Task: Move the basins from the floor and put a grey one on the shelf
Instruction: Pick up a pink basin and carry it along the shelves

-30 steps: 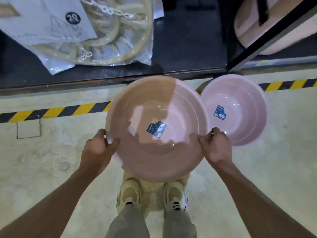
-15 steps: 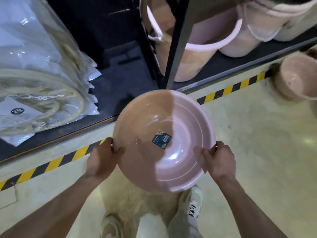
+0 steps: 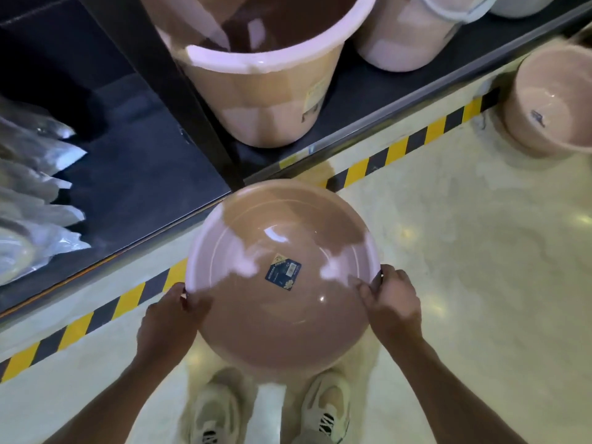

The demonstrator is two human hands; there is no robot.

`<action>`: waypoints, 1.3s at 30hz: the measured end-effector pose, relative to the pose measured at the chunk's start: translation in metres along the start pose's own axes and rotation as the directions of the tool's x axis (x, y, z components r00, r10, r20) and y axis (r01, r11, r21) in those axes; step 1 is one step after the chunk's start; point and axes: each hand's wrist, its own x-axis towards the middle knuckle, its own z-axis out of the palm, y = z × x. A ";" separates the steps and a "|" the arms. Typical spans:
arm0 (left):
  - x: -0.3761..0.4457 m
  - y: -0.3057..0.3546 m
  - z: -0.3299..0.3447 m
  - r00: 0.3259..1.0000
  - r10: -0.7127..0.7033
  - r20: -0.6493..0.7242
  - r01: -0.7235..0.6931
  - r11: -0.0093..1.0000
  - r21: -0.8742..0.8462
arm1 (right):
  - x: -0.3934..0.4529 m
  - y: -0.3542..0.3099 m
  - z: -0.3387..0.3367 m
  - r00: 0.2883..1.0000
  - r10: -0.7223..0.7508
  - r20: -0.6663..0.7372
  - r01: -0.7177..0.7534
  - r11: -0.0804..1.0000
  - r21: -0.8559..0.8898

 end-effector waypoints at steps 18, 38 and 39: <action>0.088 -0.046 0.075 0.995 -0.066 0.080 0.059 0.994 0.093 | 0.045 0.018 0.098 0.994 -0.072 -0.081 0.059 0.987 -0.151; 0.058 0.001 0.062 0.989 0.099 0.109 -0.072 0.971 -0.228 | 0.034 0.030 0.027 0.990 0.139 0.006 -0.139 0.990 -0.018; 0.049 0.014 0.054 0.989 0.117 0.091 -0.091 0.964 -0.250 | 0.029 0.028 0.010 0.992 0.122 -0.022 -0.122 0.992 -0.017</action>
